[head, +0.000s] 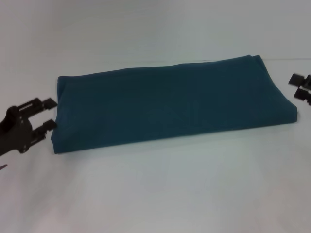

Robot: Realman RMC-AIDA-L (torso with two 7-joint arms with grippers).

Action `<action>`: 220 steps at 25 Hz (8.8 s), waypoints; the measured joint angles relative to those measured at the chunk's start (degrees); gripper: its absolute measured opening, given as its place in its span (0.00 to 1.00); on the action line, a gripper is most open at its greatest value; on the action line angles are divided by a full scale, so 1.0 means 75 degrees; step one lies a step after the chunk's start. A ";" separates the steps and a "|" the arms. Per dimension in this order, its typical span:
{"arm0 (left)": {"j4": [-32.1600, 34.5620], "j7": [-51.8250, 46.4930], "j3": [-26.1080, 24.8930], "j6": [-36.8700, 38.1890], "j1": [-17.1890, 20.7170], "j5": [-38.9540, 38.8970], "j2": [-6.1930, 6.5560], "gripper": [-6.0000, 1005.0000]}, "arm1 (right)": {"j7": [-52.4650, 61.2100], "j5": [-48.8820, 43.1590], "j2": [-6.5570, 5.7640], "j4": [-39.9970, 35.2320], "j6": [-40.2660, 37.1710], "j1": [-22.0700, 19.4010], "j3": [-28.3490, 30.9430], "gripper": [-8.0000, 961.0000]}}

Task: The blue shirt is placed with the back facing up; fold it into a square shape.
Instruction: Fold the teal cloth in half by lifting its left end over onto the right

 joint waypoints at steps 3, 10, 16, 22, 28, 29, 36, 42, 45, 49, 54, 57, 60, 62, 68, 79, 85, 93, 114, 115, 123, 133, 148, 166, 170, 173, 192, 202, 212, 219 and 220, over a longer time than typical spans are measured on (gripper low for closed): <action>0.0002 -0.0422 -0.0021 -0.0047 0.0071 0.0280 -0.0010 0.63 | 0.0010 -0.0218 -0.0001 -0.0003 0.0062 0.0058 0.0027 0.79; -0.0474 -0.0714 -0.0026 -0.0503 0.0175 0.0434 -0.0052 0.63 | -0.0047 -0.0225 -0.0017 -0.0051 0.0042 0.0073 0.0039 0.95; -0.0577 -0.0938 -0.0028 -0.0944 0.0166 0.0851 -0.0054 0.63 | -0.0084 -0.0225 -0.0034 -0.0051 0.0025 0.0068 0.0048 0.96; -0.0673 -0.1026 -0.0002 -0.1228 0.0174 0.0896 -0.0065 0.63 | -0.0085 -0.0197 -0.0047 -0.0032 0.0051 0.0015 0.0072 0.97; -0.0789 -0.1093 0.0010 -0.1473 0.0078 0.0959 -0.0065 0.63 | -0.0085 -0.0196 -0.0048 0.0005 0.0013 -0.0029 0.0152 0.97; -0.0789 -0.1093 0.0009 -0.1490 0.0062 0.0959 -0.0066 0.63 | -0.0086 -0.0198 -0.0048 0.0011 0.0007 -0.0038 0.0155 0.97; -0.0852 -0.1105 0.0010 -0.1667 0.0022 0.0960 -0.0065 0.63 | -0.0088 -0.0216 -0.0048 0.0020 0.0039 -0.0057 0.0155 0.97; -0.0899 -0.1086 0.0012 -0.1785 -0.0040 0.0960 -0.0066 0.63 | -0.0085 -0.0194 -0.0047 0.0021 0.0048 -0.0059 0.0162 0.97; -0.0929 -0.1056 0.0022 -0.1823 -0.0084 0.0959 -0.0066 0.63 | -0.0084 -0.0192 -0.0041 0.0021 0.0047 -0.0059 0.0163 0.97; -0.0955 -0.0731 0.0044 -0.1804 -0.0119 0.0915 -0.0065 0.63 | -0.0087 -0.0188 -0.0035 0.0021 0.0046 -0.0059 0.0185 0.97; -0.0973 -0.0620 0.0048 -0.1771 -0.0175 0.0945 -0.0058 0.63 | -0.0089 -0.0184 -0.0035 0.0021 0.0032 -0.0058 0.0257 0.97; -0.0985 -0.0681 0.0040 -0.1801 -0.0165 0.0954 -0.0055 0.64 | -0.0088 -0.0185 -0.0036 0.0021 0.0027 -0.0058 0.0259 0.97; -0.1001 -0.0728 -0.0001 -0.1832 -0.0125 0.0942 -0.0058 0.64 | -0.0086 -0.0186 -0.0035 0.0021 0.0040 -0.0070 0.0259 0.97; -0.1037 -0.0755 -0.0007 -0.1859 -0.0117 0.0929 -0.0059 0.64 | -0.0084 -0.0184 -0.0036 0.0021 0.0043 -0.0076 0.0259 0.97; -0.1124 -0.0771 0.0019 -0.1955 -0.0162 0.0955 -0.0064 0.64 | -0.0061 -0.0184 -0.0036 0.0021 0.0046 -0.0081 0.0256 0.97; -0.1263 -0.0777 0.0032 -0.2117 -0.0201 0.0943 -0.0058 0.64 | -0.0036 -0.0183 -0.0036 0.0032 0.0045 -0.0094 0.0256 0.97; -0.1231 -0.0778 -0.0007 -0.2009 -0.0137 0.0946 -0.0064 0.64 | -0.0032 -0.0184 -0.0036 0.0033 0.0025 -0.0104 0.0276 0.97; -0.1257 -0.0767 0.0005 -0.2077 -0.0160 0.0938 -0.0066 0.64 | -0.0030 -0.0184 -0.0048 0.0032 0.0009 -0.0106 0.0280 0.97; -0.1719 -0.0717 0.0456 -0.2830 -0.0971 0.0986 -0.0016 0.64 | -0.0070 -0.0195 -0.0047 0.0032 -0.0001 -0.0158 0.0350 0.97; -0.1728 -0.0708 0.0456 -0.2867 -0.0996 0.0986 -0.0013 0.64 | -0.0071 -0.0194 -0.0047 0.0032 -0.0002 -0.0169 0.0351 0.97; -0.1814 -0.0537 0.0458 -0.2957 -0.1217 0.0960 -0.0043 0.64 | -0.0077 -0.0194 -0.0047 0.0032 -0.0016 -0.0177 0.0363 0.97; -0.1780 -0.0250 0.0402 -0.2899 -0.1210 0.0870 -0.0082 0.40 | -0.0054 -0.0189 -0.0047 0.0044 -0.0054 -0.0217 0.0373 0.96; -0.1228 0.0752 0.0443 -0.1959 -0.1190 0.0971 0.0209 0.06 | -0.0081 -0.0229 -0.0048 0.0142 0.0046 -0.0242 0.0475 0.97; -0.0253 0.1746 -0.0352 -0.2327 -0.1085 0.2750 0.0623 0.06 | -0.0022 -0.0346 -0.0059 0.0349 0.0152 -0.0244 0.0382 0.97; -0.0175 0.1643 -0.0615 -0.2376 -0.1098 0.3107 0.0676 0.06 | -0.0030 -0.0403 -0.0059 0.0348 0.0153 -0.0234 0.0394 0.97; -0.0123 0.1516 -0.0623 -0.2441 -0.1120 0.3209 0.0682 0.06 | -0.0043 -0.0429 -0.0059 0.0349 0.0161 -0.0225 0.0419 0.97; 0.0881 0.1379 -0.0572 0.0199 -0.1997 0.1325 0.0924 0.06 | -0.0089 -0.0400 -0.0059 0.0331 0.0102 -0.0128 0.0439 0.97; 0.0818 0.2013 0.0861 0.0265 -0.2931 0.0955 0.0312 0.06 | -0.0045 -0.0421 -0.0033 0.0345 0.0121 -0.0078 0.0405 0.97; 0.0787 0.2513 0.2412 -0.0478 -0.3457 0.0981 -0.0235 0.06 | -0.0035 -0.0430 -0.0047 0.0349 0.0114 -0.0072 0.0386 0.97; 0.0292 0.2698 0.4276 -0.1853 -0.3925 0.1021 -0.0353 0.06 | -0.0031 -0.0431 -0.0047 0.0349 0.0129 -0.0097 0.0384 0.97; 0.0173 0.2708 0.4498 -0.2078 -0.4007 0.1031 -0.0354 0.06 | -0.0031 -0.0431 -0.0046 0.0349 0.0130 -0.0103 0.0384 0.97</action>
